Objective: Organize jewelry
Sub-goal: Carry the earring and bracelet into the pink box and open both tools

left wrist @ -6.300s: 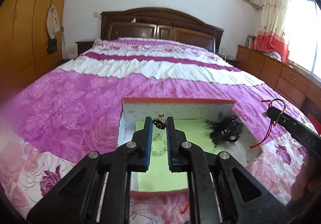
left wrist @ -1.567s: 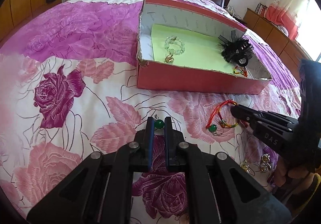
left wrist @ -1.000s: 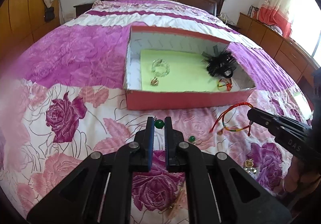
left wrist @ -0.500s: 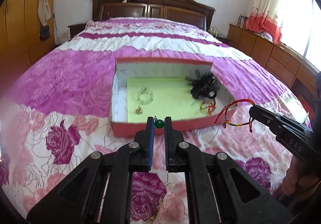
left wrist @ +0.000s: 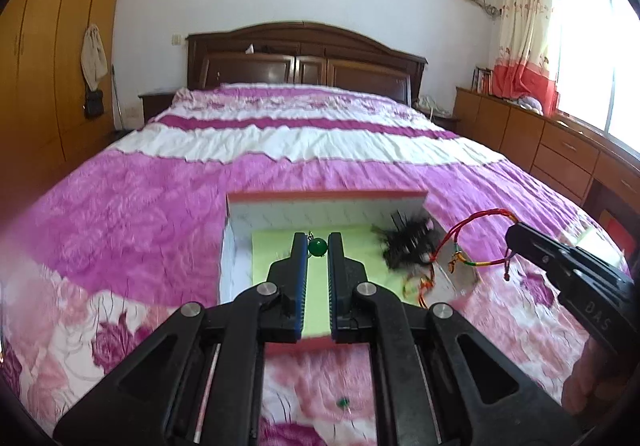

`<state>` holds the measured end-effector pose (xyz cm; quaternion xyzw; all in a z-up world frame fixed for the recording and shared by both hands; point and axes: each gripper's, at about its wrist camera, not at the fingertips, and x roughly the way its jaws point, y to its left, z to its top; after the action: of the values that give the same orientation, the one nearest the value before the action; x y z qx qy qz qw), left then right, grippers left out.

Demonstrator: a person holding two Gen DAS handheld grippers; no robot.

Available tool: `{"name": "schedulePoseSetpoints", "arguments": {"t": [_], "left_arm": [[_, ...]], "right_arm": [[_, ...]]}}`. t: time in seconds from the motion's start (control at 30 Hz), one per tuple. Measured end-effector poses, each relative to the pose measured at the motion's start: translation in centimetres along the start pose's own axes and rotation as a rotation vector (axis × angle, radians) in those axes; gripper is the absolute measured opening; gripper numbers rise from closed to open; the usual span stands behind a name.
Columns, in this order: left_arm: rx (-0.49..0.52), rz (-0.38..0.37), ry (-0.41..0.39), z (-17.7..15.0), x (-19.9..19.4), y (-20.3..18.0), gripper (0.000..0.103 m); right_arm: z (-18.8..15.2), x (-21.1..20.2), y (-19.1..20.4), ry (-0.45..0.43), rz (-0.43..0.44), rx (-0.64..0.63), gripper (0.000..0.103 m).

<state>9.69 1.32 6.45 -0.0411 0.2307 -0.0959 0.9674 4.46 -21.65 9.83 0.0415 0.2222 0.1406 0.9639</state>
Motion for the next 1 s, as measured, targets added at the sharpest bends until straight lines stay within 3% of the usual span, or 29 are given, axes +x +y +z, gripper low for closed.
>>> {"name": "schedulePoseSetpoints", "arguments": {"t": [0.13, 0.4, 1.0], "left_arm": [[-0.001, 0.013, -0.045, 0.5, 1.2, 0.2, 0.001], [0.002, 0.037, -0.044, -0.2, 4.6, 0.8, 0.001], [-0.059, 0.021, 0.184, -4.1, 10.5, 2.1, 0.001]], "right_arm": [[1.1, 1.2, 0.0, -0.039, -0.021, 0.006, 0.006], [0.7, 5.3, -0.2, -0.043, -0.080, -0.017, 0.006], [-3.9, 12.8, -1.7, 0.187, -0.107, 0.015, 0.006]]}}
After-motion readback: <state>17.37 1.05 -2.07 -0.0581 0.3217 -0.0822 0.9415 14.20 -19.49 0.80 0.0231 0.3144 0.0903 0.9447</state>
